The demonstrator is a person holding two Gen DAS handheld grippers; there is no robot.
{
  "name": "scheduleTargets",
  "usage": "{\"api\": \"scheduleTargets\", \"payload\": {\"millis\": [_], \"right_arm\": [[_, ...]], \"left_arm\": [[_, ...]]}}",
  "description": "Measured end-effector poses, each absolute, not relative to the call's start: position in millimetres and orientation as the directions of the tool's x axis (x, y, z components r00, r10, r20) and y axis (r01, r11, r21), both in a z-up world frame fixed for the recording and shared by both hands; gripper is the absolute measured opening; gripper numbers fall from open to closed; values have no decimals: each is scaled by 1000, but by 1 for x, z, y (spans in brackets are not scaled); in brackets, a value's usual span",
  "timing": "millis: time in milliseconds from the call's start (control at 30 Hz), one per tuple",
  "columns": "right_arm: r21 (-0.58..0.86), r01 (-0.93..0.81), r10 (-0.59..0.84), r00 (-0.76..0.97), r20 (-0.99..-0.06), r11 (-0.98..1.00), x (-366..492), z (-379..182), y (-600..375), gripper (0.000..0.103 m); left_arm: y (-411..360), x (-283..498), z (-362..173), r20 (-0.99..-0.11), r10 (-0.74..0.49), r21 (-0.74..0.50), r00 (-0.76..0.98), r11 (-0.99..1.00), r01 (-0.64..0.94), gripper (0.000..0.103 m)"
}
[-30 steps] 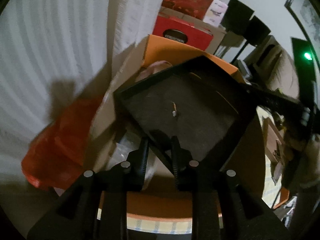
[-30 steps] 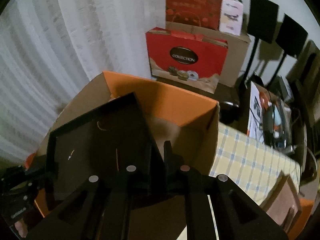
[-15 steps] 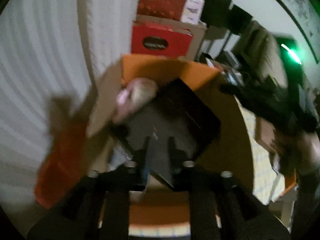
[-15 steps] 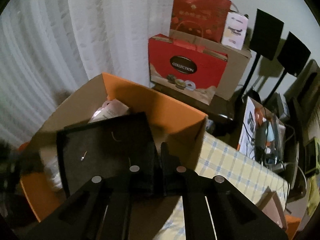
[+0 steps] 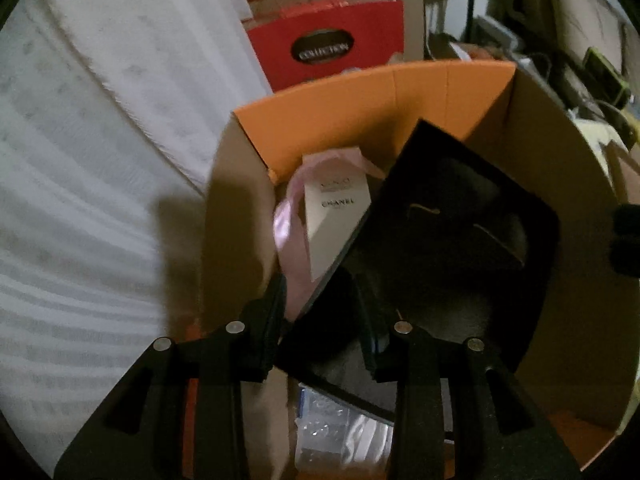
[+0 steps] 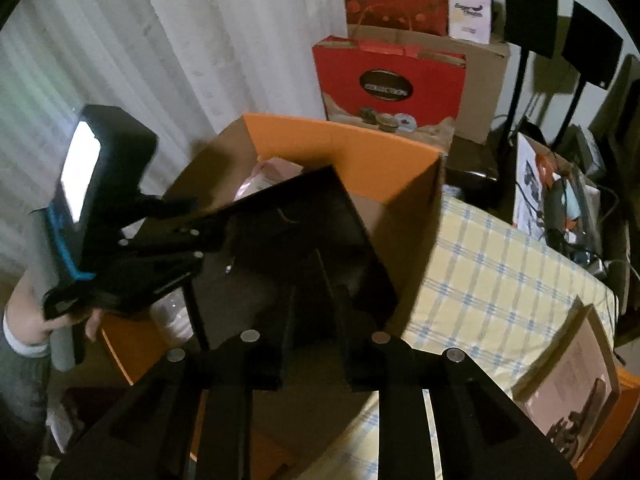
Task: Organize objects
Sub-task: 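Lower the black tray into the cardboard box with both grippers, then open both grippers and withdraw them from the cardboard box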
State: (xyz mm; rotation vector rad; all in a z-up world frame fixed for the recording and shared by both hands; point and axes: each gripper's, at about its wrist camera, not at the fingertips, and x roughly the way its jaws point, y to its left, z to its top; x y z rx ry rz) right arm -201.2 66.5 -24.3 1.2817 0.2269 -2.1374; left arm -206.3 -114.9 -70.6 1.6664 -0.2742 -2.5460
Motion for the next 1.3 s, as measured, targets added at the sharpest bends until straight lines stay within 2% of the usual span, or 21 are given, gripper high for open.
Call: {"api": "scheduleTargets", "payload": {"millis": [67, 200, 333, 433, 667, 1067, 1300], "right_arm": [[173, 577, -425, -337, -840, -798, -202, -24, 77, 20], [187, 552, -428, -348, -834, -813, -205, -25, 92, 20], [198, 536, -434, -360, -826, -821, -204, -23, 104, 20], [204, 533, -441, -366, -819, -821, -201, -21, 111, 21], [211, 534, -450, -369, -813, -819, -190, -19, 119, 21], [208, 528, -451, -385, -805, -823, -175, -14, 129, 21], [201, 532, -449, -391, -804, -823, -170, -10, 131, 23]], "left_arm": [[-117, -207, -72, -901, -180, 204, -394, -979, -20, 15], [-120, -210, -70, -912, -171, 181, -373, -983, 9, 13], [-114, -201, -61, -917, -153, 154, -368, -988, 26, 6], [-111, -189, -53, -927, -70, 52, -368, -997, 58, 6], [-91, -176, -62, -945, 41, -43, -324, -999, 0, 6], [-94, -185, -92, -968, 12, 1, -250, -999, -53, 5], [-95, -184, -84, -964, -18, 27, -267, -999, -33, 8]]}}
